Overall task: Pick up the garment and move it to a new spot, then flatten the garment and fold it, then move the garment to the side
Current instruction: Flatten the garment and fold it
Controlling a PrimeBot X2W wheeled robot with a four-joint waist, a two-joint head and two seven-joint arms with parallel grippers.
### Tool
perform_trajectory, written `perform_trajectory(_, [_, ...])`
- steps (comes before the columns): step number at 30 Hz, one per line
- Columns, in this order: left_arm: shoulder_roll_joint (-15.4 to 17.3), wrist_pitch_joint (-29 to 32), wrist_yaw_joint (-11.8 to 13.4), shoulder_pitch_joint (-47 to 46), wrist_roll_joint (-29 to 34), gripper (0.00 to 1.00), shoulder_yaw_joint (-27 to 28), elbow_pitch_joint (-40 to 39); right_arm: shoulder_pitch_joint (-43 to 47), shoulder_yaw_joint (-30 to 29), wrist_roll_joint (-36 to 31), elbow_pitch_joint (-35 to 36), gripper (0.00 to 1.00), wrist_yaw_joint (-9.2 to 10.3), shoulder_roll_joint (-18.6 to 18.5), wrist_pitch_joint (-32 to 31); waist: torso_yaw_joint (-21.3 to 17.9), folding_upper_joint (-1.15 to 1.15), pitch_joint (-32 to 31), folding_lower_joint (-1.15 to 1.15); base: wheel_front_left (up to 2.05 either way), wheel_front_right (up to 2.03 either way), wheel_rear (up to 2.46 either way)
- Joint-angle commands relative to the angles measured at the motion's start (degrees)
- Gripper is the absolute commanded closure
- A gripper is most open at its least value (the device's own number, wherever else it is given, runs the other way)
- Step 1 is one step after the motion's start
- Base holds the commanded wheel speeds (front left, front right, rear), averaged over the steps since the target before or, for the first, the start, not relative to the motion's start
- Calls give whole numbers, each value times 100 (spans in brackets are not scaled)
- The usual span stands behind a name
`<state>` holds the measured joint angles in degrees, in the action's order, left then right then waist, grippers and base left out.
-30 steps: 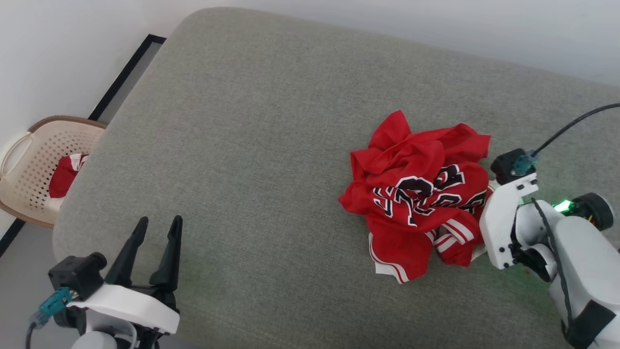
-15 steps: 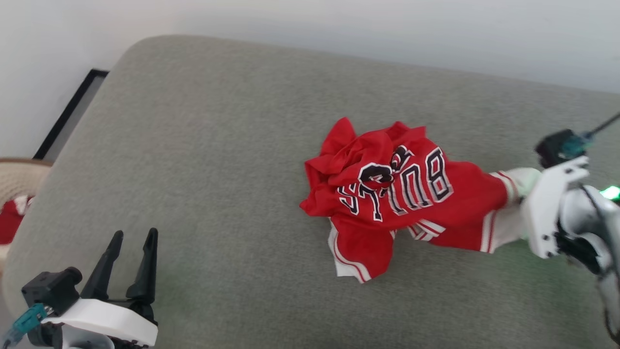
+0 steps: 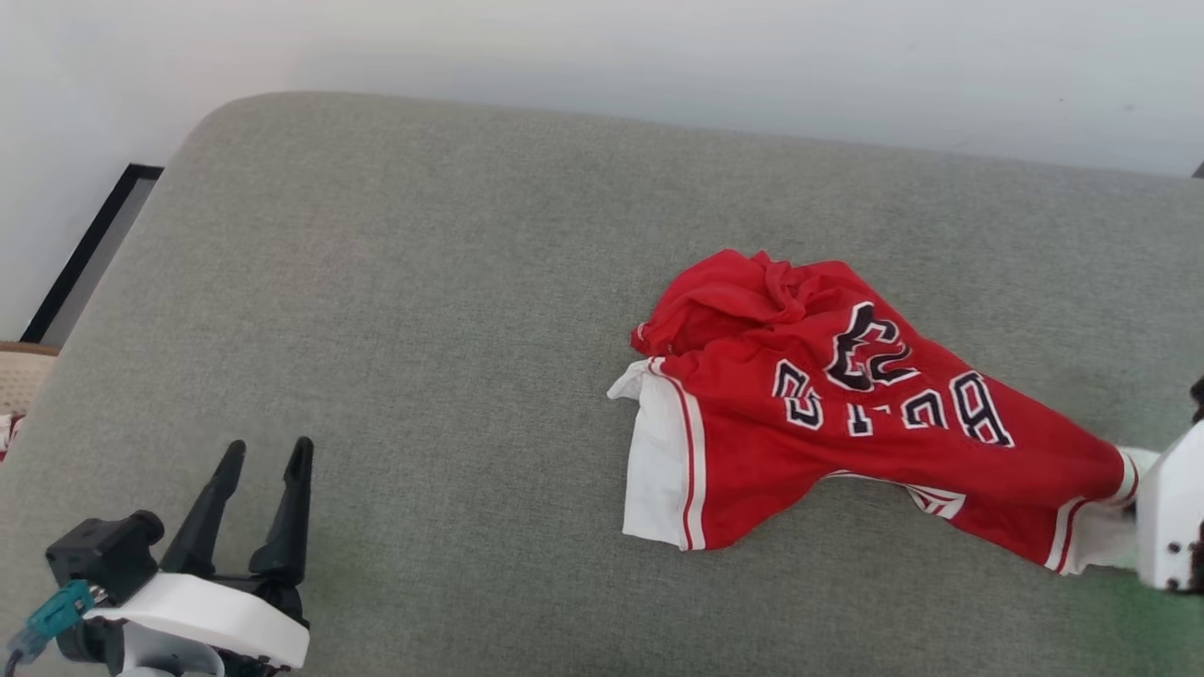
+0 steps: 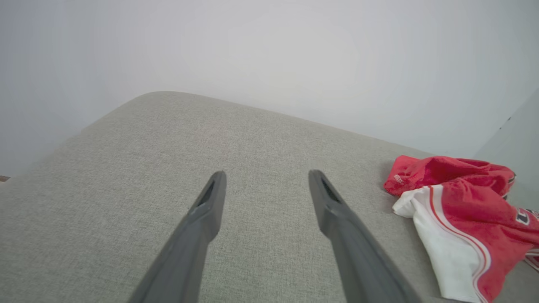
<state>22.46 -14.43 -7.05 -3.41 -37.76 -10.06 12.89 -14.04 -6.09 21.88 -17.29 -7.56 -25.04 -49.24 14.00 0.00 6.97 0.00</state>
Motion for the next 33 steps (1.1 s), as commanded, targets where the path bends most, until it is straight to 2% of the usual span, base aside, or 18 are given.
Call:
perform_trajectory(1, [31,6,1,-74,2,0,-11,9,45,-31,-69,-83,100,14,55,55,16,0,18,0,0,0,0])
perform_trajectory(2, [39,15,-2,-108,-8,0,-30,10,28,-39,-147,-159,100,14,93,114,27,0,33,0,0,0,0])
perform_trajectory(3, [47,28,-6,-132,-17,0,-48,12,-33,-62,-174,-258,85,14,172,191,26,0,50,0,0,0,0])
perform_trajectory(4, [53,45,-8,-143,-27,0,-65,16,-110,-108,-192,-359,63,14,255,277,24,0,61,0,0,0,0])
perform_trajectory(5, [65,66,-12,-153,-36,0,-85,18,-167,-102,-271,-439,50,14,280,360,24,0,66,0,0,0,0])
perform_trajectory(6, [89,74,-14,-167,-25,0,-107,16,-219,-80,-303,-517,0,13,311,420,16,0,67,0,0,0,0])
perform_trajectory(11, [210,261,-21,-252,-1,0,-211,-40,-432,179,-326,-581,0,13,304,583,-114,0,4,0,0,0,0])
perform_trajectory(18, [416,692,-24,-248,-60,0,-345,-247,-468,283,-237,44,0,13,284,1059,-506,0,-115,0,0,0,0])
perform_trajectory(29, [592,1574,-8,-353,-237,0,-651,-645,-253,95,-644,1267,0,9,959,2430,-1295,0,-106,0,0,0,0])
perform_trajectory(30, [569,1780,2,-373,-323,0,-728,-692,-182,68,-742,1447,0,9,1131,2790,-1448,0,-84,0,0,0,0])
perform_trajectory(31, [569,1780,2,-373,-323,0,-728,-692,-182,68,-742,1447,0,9,1131,2790,-1448,0,-84,0,0,0,0])
perform_trajectory(33, [569,1988,29,-421,-360,0,-808,-724,-145,31,-874,1608,0,9,1301,3221,-1596,0,-56,0,0,0,0])
